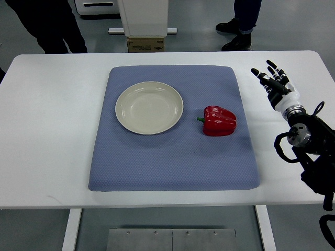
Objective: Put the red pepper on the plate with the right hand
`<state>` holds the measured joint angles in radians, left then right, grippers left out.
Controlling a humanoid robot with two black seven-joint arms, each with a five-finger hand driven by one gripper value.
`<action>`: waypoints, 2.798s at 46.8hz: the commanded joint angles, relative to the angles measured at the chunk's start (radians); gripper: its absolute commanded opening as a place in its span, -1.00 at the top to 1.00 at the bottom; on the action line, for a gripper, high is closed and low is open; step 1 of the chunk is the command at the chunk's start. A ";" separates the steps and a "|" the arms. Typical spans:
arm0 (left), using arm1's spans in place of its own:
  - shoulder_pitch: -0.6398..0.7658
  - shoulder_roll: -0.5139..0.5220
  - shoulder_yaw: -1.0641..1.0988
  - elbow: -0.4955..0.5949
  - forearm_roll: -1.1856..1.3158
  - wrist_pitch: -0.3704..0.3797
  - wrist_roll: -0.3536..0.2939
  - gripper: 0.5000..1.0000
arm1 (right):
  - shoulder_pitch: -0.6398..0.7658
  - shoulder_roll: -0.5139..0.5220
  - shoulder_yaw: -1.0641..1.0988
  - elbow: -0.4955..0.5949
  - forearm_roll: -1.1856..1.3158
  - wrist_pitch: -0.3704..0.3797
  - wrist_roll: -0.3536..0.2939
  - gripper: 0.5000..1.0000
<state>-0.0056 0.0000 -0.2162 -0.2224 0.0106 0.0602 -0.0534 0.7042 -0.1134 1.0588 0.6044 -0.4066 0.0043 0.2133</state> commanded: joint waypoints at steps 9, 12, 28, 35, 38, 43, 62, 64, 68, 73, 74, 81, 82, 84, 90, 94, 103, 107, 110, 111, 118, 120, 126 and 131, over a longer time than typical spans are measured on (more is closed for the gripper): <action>-0.004 0.000 0.000 0.000 -0.001 0.006 0.000 -1.00 | 0.001 0.000 0.000 0.000 0.000 0.000 0.000 -1.00; -0.005 0.000 0.000 0.000 -0.001 0.006 0.000 -1.00 | 0.001 -0.002 0.000 0.000 0.000 0.000 0.000 -1.00; 0.004 0.000 0.000 0.002 -0.001 0.007 0.000 -1.00 | 0.001 0.000 0.000 0.002 0.000 0.000 0.000 -1.00; 0.004 0.000 0.000 0.000 -0.001 0.007 0.000 -1.00 | 0.003 0.004 0.000 0.003 0.000 0.000 0.000 -1.00; 0.004 0.000 0.000 0.001 -0.001 0.007 0.000 -1.00 | 0.011 0.006 0.000 0.003 0.000 0.000 0.000 -1.00; 0.004 0.000 0.000 0.000 -0.001 0.007 0.000 -1.00 | 0.015 0.006 0.000 0.003 0.000 0.000 0.000 -1.00; 0.004 0.000 0.000 0.002 -0.001 0.007 0.000 -1.00 | 0.023 0.000 0.000 0.003 0.000 0.000 0.000 -1.00; 0.004 0.000 0.000 0.002 -0.001 0.007 0.000 -1.00 | 0.026 -0.003 0.000 0.003 0.000 0.000 0.000 -1.00; 0.004 0.000 0.000 0.002 -0.001 0.007 0.000 -1.00 | 0.029 -0.006 -0.002 0.002 -0.001 0.000 0.000 -1.00; 0.004 0.000 0.000 0.002 -0.001 0.007 0.000 -1.00 | 0.052 -0.008 -0.003 0.002 -0.001 0.000 0.000 -1.00; 0.004 0.000 0.000 0.002 -0.001 0.007 0.000 -1.00 | 0.055 -0.008 -0.003 0.002 -0.001 0.000 0.000 -1.00; 0.004 0.000 0.000 0.000 -0.001 0.007 0.000 -1.00 | 0.058 -0.023 -0.005 0.002 -0.001 0.003 0.000 -1.00; 0.004 0.000 0.000 0.000 -0.001 0.007 0.000 -1.00 | 0.057 -0.028 -0.005 0.003 -0.001 0.006 0.000 -1.00; 0.004 0.000 -0.002 0.000 -0.001 0.007 0.000 -1.00 | 0.055 -0.032 -0.014 0.003 -0.001 0.014 0.000 -1.00; 0.004 0.000 0.000 0.002 -0.001 0.007 0.000 -1.00 | 0.049 -0.029 -0.043 0.002 -0.001 0.020 0.000 -1.00; 0.004 0.000 0.000 0.001 -0.001 0.007 0.000 -1.00 | 0.038 -0.026 -0.043 0.002 -0.001 0.023 0.000 -1.00; 0.004 0.000 0.000 0.000 -0.001 0.007 0.000 -1.00 | 0.021 -0.028 -0.049 0.014 -0.001 0.051 0.000 -1.00; 0.004 0.000 0.000 0.002 -0.001 0.007 0.000 -1.00 | 0.023 -0.035 -0.075 0.015 -0.001 0.074 0.000 -1.00; 0.004 0.000 0.000 0.000 -0.001 0.007 0.000 -1.00 | 0.024 -0.042 -0.098 0.018 -0.003 0.083 0.001 -1.00; 0.004 0.000 0.000 0.001 -0.001 0.007 0.000 -1.00 | 0.024 -0.048 -0.109 0.020 -0.003 0.089 0.001 -1.00; 0.004 0.000 -0.002 0.002 -0.001 0.007 0.000 -1.00 | 0.038 -0.086 -0.218 0.032 -0.005 0.135 0.031 -0.99; 0.004 0.000 -0.002 0.000 -0.001 0.007 0.000 -1.00 | 0.052 -0.098 -0.256 0.035 -0.005 0.143 0.044 -0.99; 0.004 0.000 0.000 0.002 -0.001 0.007 0.000 -1.00 | 0.090 -0.143 -0.387 0.043 -0.011 0.155 0.083 -0.98; 0.004 0.000 0.000 0.002 -0.001 0.007 0.000 -1.00 | 0.135 -0.173 -0.485 0.063 -0.014 0.169 0.118 -0.98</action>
<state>-0.0016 0.0000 -0.2168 -0.2216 0.0093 0.0674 -0.0535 0.8183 -0.2694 0.6219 0.6539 -0.4183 0.1658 0.3132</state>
